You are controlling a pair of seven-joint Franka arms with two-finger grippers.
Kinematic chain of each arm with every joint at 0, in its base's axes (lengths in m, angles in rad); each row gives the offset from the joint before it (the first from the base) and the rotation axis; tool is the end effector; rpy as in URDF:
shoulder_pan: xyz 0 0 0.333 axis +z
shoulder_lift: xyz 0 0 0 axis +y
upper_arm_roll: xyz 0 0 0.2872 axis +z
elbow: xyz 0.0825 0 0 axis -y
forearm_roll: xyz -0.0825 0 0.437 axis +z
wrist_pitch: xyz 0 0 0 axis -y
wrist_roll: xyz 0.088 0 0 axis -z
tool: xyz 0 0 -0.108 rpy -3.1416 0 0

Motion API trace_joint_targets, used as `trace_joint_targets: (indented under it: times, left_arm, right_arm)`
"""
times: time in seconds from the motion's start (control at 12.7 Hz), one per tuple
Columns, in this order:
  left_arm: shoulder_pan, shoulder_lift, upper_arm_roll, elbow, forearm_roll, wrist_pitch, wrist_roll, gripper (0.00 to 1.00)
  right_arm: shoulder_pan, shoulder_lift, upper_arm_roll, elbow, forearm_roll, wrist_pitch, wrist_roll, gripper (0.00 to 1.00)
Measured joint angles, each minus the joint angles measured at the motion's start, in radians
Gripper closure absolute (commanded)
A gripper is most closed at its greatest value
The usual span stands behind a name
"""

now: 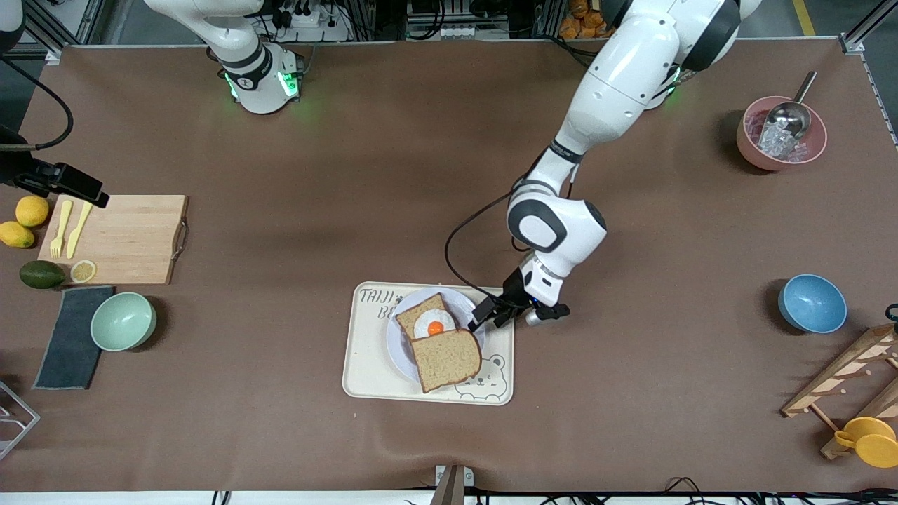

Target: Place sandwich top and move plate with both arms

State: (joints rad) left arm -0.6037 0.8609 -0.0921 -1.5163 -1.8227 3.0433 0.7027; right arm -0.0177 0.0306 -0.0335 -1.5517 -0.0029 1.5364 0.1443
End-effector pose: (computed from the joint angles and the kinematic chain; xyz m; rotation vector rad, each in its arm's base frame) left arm 0.5878 -0.3857 0.0990 2.3256 0.5283 0.4733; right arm 0.6113 -0.0314 0.5831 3.1197 -0.3060 -0.0716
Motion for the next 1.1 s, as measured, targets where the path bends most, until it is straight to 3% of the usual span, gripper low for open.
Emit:
trace_joint_targets:
  times: [0.71,0.95,1.1]
  left_arm:
    - [0.001,-0.241,0.008,-0.256,0.016,0.046,0.005,0.0]
    - [0.051,-0.27,0.013,-0.295,0.126,0.051,0.005,0.0]
    - [0.116,-0.269,0.014,-0.32,0.268,0.044,0.004,0.0]
  right_arm:
    - [0.0,0.008,0.0,0.0,0.0,0.0,0.0,0.0]
    - [0.0,0.008,0.0,0.0,0.0,0.0,0.0,0.0]
    - [0.0,0.009,0.0,-0.001,0.0,0.0,0.0,0.0]
